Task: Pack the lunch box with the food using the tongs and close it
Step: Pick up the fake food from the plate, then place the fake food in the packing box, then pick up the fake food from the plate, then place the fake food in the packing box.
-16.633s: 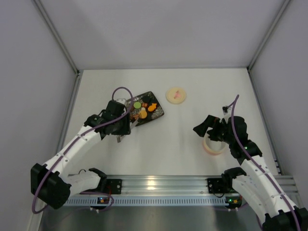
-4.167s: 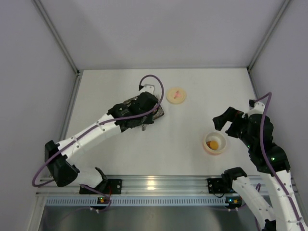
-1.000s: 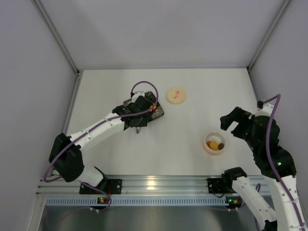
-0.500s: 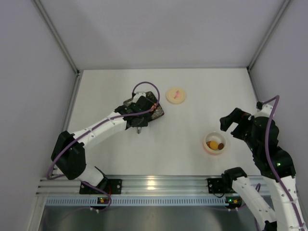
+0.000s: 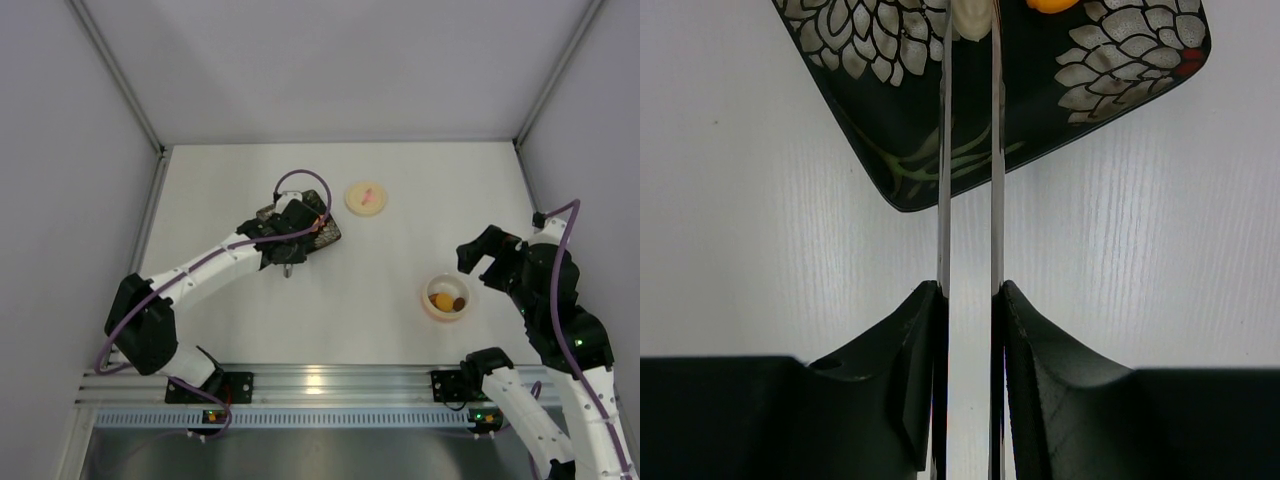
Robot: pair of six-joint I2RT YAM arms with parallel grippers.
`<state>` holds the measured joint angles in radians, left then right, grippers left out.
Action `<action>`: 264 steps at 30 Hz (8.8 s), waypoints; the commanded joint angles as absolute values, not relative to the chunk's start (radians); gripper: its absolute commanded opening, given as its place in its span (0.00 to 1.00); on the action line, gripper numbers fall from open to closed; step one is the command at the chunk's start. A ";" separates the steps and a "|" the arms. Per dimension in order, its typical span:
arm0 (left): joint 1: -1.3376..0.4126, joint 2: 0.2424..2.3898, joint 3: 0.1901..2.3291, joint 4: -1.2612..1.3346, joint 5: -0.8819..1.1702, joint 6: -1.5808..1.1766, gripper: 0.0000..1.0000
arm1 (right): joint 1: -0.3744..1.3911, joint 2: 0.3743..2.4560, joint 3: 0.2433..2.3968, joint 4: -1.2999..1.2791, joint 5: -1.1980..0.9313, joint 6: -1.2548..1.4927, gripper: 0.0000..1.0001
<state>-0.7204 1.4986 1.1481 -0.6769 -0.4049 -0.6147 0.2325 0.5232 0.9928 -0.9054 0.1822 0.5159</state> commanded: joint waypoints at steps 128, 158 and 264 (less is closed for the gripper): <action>-0.626 1.488 1.172 -0.555 -0.322 -0.578 0.45 | 0.218 0.529 1.019 -0.916 0.196 0.495 0.99; -0.627 1.457 1.215 -0.606 -0.319 -0.574 0.27 | 0.218 0.534 1.012 -0.907 0.193 0.497 0.99; -0.661 1.427 1.120 -0.502 -0.192 -0.568 0.50 | 0.218 0.522 1.025 -0.928 0.192 0.502 1.00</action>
